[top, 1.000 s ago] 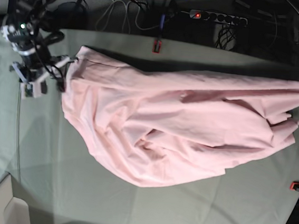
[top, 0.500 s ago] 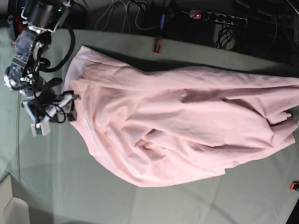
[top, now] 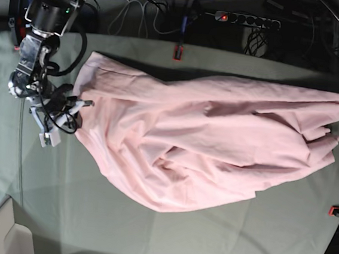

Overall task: Layout the t-shirt on the table in an organized manner, then fold the t-shirt properly
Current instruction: 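Stretch the shirt lengthwise between both grippers and lay it down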

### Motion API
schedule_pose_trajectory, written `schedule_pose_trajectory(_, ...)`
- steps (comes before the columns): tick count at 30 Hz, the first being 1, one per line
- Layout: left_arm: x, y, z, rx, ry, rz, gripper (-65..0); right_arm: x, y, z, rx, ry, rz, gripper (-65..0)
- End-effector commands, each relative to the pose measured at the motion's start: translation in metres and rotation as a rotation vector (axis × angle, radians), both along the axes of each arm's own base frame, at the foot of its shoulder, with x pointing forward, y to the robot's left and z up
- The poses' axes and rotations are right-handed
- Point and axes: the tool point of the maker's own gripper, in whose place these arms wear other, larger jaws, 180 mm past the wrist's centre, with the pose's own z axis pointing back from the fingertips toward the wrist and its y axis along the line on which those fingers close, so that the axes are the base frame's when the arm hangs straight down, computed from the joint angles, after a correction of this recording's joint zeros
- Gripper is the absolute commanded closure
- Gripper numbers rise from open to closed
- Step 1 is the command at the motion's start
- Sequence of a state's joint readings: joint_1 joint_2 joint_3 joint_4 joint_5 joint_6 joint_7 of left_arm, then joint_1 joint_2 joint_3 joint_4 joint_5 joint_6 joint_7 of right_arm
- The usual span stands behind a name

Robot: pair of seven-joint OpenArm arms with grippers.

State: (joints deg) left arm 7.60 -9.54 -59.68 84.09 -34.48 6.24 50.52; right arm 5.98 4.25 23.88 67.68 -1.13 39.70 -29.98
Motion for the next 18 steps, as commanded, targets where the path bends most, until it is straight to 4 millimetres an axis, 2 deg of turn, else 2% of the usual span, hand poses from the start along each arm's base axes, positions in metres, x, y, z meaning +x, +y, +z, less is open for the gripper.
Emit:
schedule_pose_trajectory(1,0.005,0.010,0.014,0.041,-0.024,0.002,-0.1,0.007,-0.011,0.018,-0.008,-0.068,-0.019,-0.4)
schedule_pose_trajectory(5,0.006,0.010,0.014,0.038,-0.029,0.000,-0.1,-0.008,-0.047,0.045,-0.079,-0.140,-0.103,0.0)
schedule_pose_trajectory(9,0.011,0.004,0.012,0.034,-0.025,-0.022,-0.1,-0.032,-0.067,0.066,-0.132,-0.187,-0.181,0.0)
schedule_pose_trajectory(14,0.020,-0.020,0.001,0.007,-0.009,-0.080,-0.1,-0.061,-0.075,0.056,-0.142,-0.142,-0.222,0.0)
schedule_pose_trajectory(18,0.021,-0.033,-0.006,-0.021,-0.010,-0.085,-0.1,-0.072,-0.082,0.051,-0.152,-0.119,-0.239,0.0)
